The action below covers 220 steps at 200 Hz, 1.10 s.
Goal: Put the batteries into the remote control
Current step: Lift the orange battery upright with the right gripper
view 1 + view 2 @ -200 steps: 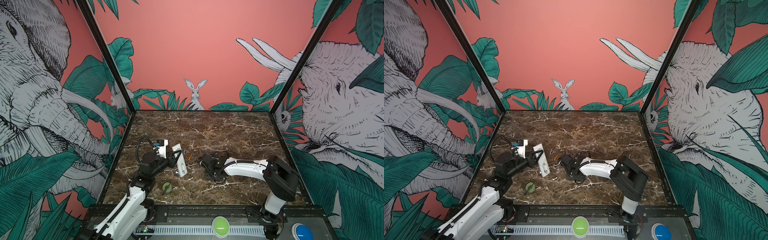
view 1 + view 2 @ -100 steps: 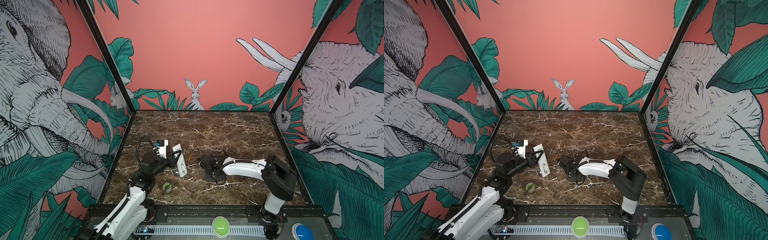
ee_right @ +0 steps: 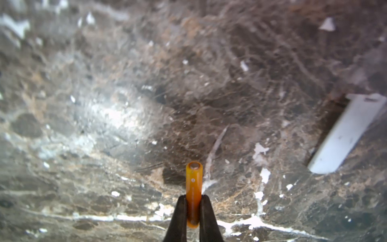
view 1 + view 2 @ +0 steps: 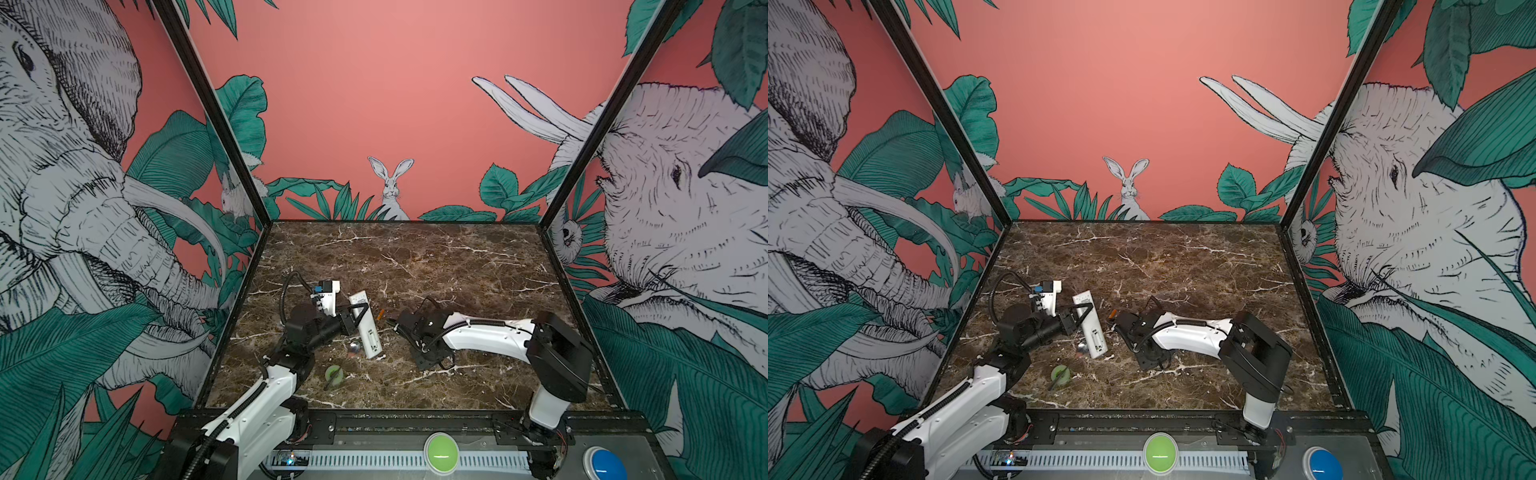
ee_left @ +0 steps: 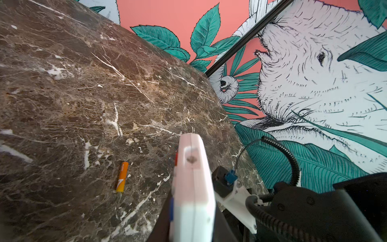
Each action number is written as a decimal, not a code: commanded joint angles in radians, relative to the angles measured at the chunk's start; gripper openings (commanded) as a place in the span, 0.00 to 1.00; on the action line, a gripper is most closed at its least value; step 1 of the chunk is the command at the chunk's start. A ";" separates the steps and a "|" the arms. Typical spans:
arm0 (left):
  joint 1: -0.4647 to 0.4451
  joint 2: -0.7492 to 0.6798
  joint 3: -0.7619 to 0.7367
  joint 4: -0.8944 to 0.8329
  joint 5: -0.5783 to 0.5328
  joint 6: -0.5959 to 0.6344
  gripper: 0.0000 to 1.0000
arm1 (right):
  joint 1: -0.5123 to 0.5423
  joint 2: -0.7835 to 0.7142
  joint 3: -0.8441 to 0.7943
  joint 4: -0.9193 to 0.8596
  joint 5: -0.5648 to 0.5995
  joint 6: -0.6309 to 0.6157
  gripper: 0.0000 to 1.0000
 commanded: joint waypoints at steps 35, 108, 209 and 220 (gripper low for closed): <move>-0.004 -0.076 -0.012 -0.017 -0.012 -0.026 0.00 | -0.001 0.051 0.000 -0.017 -0.026 -0.187 0.00; -0.004 -0.064 -0.010 -0.031 -0.019 -0.011 0.00 | -0.003 0.058 -0.023 0.006 -0.027 -0.188 0.13; -0.004 -0.055 -0.019 -0.016 -0.018 -0.009 0.00 | -0.003 -0.006 -0.097 0.064 -0.035 -0.085 0.17; -0.005 -0.058 -0.020 -0.016 -0.018 -0.010 0.00 | -0.003 -0.011 -0.102 0.070 -0.035 -0.080 0.17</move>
